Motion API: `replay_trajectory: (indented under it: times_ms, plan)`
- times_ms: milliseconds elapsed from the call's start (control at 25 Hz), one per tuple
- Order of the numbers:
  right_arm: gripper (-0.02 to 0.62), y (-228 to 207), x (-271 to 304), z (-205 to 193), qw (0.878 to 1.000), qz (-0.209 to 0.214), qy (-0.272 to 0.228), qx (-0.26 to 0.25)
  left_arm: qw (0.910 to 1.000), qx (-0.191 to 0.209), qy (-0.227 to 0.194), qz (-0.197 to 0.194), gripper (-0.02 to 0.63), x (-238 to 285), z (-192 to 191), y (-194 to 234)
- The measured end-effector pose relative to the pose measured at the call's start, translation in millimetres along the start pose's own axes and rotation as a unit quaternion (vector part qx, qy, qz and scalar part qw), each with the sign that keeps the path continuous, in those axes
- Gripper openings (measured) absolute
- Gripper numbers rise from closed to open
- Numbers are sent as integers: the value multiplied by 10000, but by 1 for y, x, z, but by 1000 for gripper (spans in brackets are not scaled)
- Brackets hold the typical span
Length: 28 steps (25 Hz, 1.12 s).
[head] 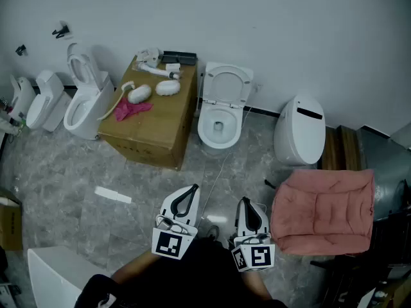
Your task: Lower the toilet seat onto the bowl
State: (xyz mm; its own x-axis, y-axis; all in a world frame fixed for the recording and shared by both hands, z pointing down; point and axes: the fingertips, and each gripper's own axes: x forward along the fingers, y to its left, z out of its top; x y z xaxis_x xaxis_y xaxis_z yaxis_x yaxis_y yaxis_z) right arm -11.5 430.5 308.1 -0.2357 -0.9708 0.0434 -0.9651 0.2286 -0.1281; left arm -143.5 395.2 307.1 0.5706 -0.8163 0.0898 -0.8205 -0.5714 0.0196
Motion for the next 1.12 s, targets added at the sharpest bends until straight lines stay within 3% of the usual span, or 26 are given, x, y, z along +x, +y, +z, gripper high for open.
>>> replay_trajectory:
  times_ms: [480, 800, 1120]
  plan:
    - [26, -14, 2, 2, 9999, 104, 9, 56, 10000, 34, 32, 35, 9, 16, 1, -11]
    - [26, -47, -7, 2, 9997, 218, -8, 125, 9998, 68, 99, 161, 9, 32, -1, -40]
    - [26, -84, -8, -10, 9990, 428, 82, -3, 9984, 99, 224, 517, 9, 44, -14, -60]
